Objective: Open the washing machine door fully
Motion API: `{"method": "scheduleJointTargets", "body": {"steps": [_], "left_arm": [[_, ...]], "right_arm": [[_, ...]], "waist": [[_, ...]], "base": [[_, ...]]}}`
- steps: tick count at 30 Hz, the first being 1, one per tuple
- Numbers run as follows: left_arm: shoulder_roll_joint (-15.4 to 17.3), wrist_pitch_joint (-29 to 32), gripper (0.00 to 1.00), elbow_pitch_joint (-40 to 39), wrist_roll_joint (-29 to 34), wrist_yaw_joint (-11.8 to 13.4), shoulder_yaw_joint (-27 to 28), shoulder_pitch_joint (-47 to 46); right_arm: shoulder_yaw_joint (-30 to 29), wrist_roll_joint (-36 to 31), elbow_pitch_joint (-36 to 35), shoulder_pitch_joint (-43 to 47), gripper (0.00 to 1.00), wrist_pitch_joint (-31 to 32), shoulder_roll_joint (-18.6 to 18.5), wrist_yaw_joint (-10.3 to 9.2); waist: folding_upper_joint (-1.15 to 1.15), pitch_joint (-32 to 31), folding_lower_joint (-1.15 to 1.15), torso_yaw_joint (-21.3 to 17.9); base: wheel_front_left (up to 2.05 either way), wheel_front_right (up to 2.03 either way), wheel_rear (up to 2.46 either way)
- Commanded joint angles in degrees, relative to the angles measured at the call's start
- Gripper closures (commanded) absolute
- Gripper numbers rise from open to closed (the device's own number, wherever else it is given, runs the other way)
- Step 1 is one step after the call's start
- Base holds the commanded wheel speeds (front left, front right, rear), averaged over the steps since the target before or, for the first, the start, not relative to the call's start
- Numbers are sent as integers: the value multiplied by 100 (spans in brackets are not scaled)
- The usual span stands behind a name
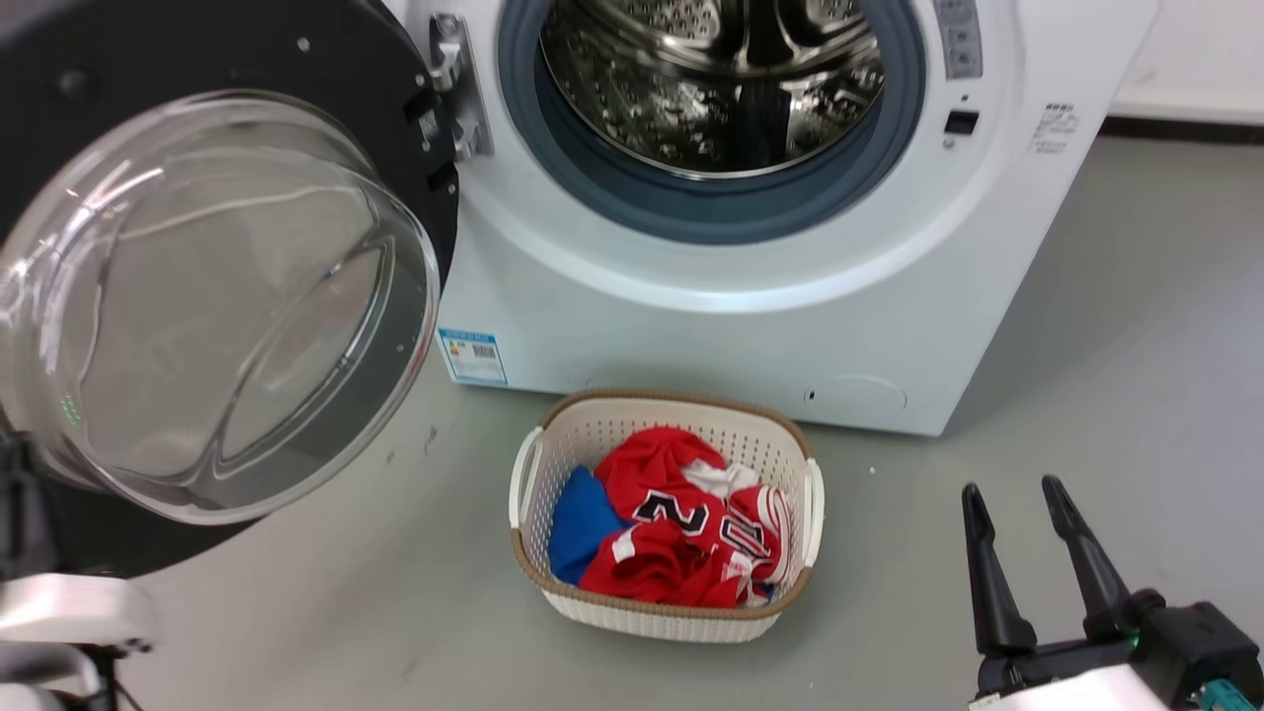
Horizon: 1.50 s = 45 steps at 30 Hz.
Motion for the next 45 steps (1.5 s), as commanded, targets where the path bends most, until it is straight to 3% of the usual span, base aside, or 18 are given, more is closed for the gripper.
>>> {"method": "scheduleJointTargets", "body": {"steps": [1, 15, 29, 30, 31, 45], "left_arm": [[-118, 13, 100, -205, 94, -7, -150, 149], [-734, 13, 100, -1146, 261, -35, -1466, 879], [-957, 13, 100, -1232, 142, 51, -2412, 1418], [-981, 13, 7, -1191, 132, 169, -2488, 1483], [-991, 13, 0, -1190, 100, 240, -2516, 1506], [-1022, 13, 0, -1230, 58, 417, -2633, 1610]], "right_arm": [[-26, 29, 2, 92, 0, -12, 16, -1], [-302, -124, -92, 248, 0, -12, 17, -1], [-484, -94, -92, 487, 0, -12, 16, -1], [-491, -71, -87, 488, 0, -12, 16, -1], [-500, -66, -81, 501, 0, -12, 16, -1], [-530, 70, -6, 496, 0, -12, 16, -1]], "waist": [[0, -184, 0, -14], [0, -460, 0, -280], [0, -518, 0, -621], [0, -523, 0, -658], [0, -521, 0, -672], [0, -504, 0, -621]], "base": [[0, 0, 0], [0, 0, 0], [0, 0, 0], [0, 0, 0], [0, 0, 0], [0, 0, 0]]}}
